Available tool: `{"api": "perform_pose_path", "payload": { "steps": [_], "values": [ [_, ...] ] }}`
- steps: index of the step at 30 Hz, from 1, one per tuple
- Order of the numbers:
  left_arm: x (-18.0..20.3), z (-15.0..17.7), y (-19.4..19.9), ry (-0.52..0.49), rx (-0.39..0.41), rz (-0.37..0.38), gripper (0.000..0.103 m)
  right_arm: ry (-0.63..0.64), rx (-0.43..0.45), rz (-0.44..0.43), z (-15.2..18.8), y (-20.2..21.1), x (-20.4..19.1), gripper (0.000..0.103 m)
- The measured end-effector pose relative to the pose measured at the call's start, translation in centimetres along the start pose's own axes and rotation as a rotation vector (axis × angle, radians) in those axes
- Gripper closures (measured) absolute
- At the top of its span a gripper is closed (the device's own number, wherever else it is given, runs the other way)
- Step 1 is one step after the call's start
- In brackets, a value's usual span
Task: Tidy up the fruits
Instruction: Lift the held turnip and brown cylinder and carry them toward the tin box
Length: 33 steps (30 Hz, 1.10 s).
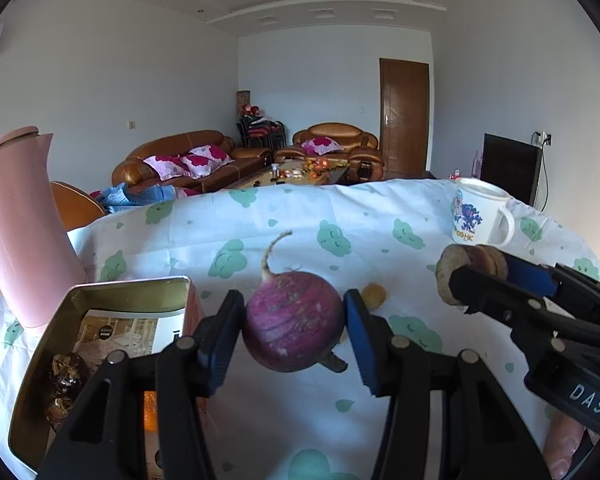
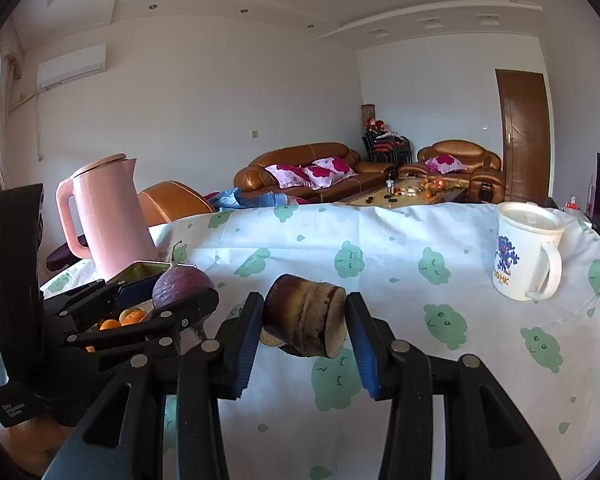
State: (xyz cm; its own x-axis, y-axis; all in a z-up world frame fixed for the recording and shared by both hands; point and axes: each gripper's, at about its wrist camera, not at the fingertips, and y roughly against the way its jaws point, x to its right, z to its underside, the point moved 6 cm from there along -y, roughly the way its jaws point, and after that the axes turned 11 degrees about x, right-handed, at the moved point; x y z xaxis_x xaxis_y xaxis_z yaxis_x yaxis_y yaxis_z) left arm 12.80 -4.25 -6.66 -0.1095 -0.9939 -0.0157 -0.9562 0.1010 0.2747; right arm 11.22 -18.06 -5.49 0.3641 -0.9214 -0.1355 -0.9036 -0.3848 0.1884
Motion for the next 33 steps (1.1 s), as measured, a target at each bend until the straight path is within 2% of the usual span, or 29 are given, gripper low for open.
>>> {"api": "perform_pose_path", "payload": {
  "steps": [16, 26, 33],
  "values": [
    [0.1, -0.3, 1.8, -0.01, 0.056, -0.015, 0.05, 0.055, 0.066, -0.001, -0.5, 1.2, -1.0, 0.059],
    [0.0, -0.2, 3.0, -0.006, 0.076, -0.019, 0.05, 0.08, 0.08, 0.002, -0.6, 1.4, -1.3, 0.059],
    [-0.7, 0.0, 3.4, 0.024, 0.068, -0.017, 0.05, 0.083, 0.059, 0.001, -0.5, 1.0, -1.4, 0.059]
  ]
}}
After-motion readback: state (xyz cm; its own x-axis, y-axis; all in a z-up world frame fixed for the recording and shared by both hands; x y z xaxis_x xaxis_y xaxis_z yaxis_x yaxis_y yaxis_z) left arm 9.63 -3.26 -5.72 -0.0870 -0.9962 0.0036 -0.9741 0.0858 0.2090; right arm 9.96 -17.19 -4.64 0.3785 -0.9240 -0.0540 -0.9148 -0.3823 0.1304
